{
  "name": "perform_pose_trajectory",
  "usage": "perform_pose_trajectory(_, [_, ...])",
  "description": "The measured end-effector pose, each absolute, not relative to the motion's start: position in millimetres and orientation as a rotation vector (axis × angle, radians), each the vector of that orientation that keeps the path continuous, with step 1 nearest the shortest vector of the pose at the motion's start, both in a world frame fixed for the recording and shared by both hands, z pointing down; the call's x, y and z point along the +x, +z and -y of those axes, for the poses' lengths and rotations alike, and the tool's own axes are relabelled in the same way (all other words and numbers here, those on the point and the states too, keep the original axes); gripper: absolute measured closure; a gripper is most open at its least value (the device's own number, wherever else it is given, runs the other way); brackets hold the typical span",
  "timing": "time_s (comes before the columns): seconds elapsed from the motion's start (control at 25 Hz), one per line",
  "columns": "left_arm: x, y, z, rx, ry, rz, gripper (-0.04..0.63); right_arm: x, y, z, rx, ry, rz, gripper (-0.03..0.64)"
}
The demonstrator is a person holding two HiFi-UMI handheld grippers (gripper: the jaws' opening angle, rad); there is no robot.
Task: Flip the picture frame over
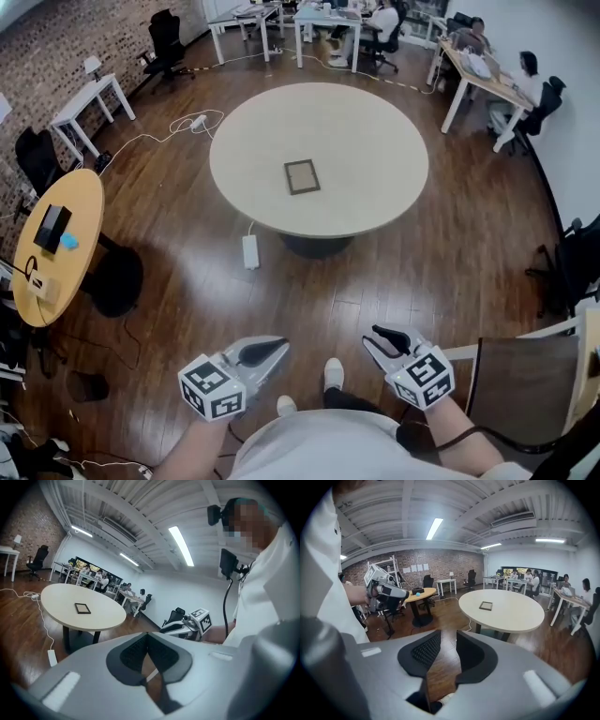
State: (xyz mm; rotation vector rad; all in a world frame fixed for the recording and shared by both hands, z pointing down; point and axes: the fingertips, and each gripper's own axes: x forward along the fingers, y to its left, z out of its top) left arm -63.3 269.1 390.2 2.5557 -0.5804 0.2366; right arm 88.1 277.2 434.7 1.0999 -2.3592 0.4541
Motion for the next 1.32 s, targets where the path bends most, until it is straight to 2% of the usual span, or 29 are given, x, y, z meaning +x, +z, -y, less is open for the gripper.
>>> perform_pose_trajectory(0.32, [-127,407,-315,2.543,0.197,0.604,0.595,28,427,-323,1.124,0.384,2.38,0.511])
perform_pose_trajectory(0.96, [-147,408,-334,2.585,0.214,0.514,0.595,-17,426,-349,1.135,0.349,2.369,0.517])
perform_pose_trajectory(1.32, [-133,406,-384,2.58,0.238,0.522,0.595,-2,419,-392,1.119,0.338,2.377,0.52])
